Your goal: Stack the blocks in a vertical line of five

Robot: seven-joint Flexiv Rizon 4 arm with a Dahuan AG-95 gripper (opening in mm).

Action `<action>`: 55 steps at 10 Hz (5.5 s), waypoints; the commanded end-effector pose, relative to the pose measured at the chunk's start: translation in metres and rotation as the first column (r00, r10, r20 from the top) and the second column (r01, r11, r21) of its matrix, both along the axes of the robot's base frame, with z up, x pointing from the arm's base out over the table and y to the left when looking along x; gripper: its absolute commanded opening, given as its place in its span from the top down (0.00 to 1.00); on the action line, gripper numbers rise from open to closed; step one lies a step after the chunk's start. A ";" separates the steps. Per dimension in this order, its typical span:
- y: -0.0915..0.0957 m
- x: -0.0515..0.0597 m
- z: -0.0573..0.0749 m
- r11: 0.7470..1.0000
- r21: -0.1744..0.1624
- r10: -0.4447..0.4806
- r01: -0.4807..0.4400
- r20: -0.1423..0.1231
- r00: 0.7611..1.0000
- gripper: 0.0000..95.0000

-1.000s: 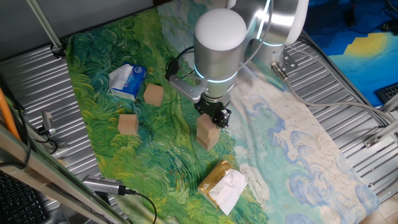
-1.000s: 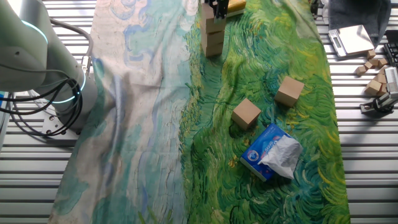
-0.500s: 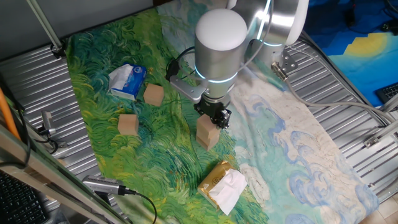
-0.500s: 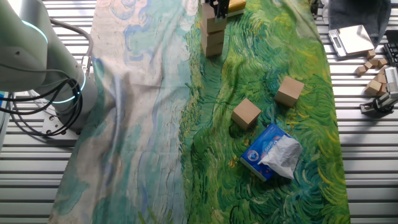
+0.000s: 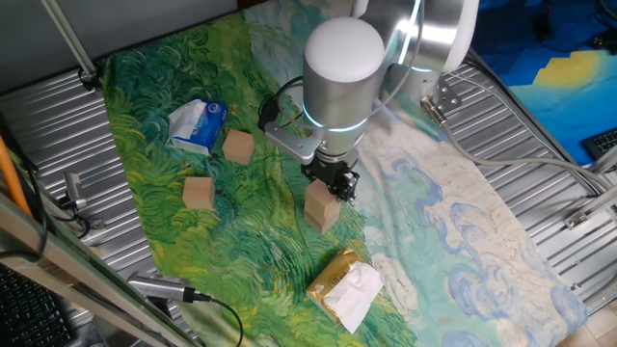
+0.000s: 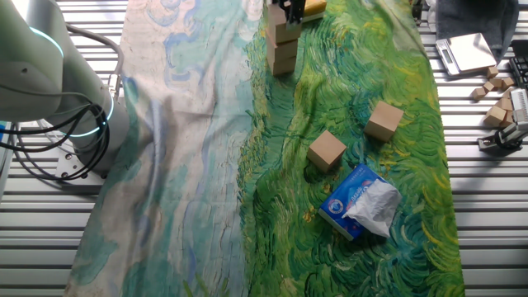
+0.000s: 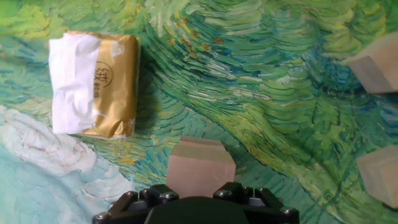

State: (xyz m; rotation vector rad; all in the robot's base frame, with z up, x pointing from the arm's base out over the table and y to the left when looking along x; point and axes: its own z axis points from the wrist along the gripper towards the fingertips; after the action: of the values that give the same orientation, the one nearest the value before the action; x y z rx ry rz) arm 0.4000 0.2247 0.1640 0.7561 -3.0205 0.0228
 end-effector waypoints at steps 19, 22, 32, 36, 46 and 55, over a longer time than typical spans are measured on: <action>-0.007 -0.010 -0.002 0.999 0.005 0.042 -0.042 0.019 0.999 1.00; -0.007 -0.009 -0.002 0.999 0.006 0.043 -0.043 0.018 0.999 1.00; -0.006 -0.009 -0.003 0.999 0.029 0.022 -0.023 0.020 1.000 1.00; -0.006 -0.009 -0.003 0.999 0.028 0.038 -0.039 0.021 0.999 1.00; -0.007 -0.009 -0.003 0.997 0.028 0.065 -0.066 0.016 0.998 0.20; -0.008 -0.014 -0.004 0.997 0.032 0.074 -0.075 0.009 0.997 0.00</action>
State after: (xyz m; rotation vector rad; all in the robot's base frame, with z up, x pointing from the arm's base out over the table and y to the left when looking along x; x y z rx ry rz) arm 0.3861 0.2178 0.1599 0.8728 -3.0042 -0.0232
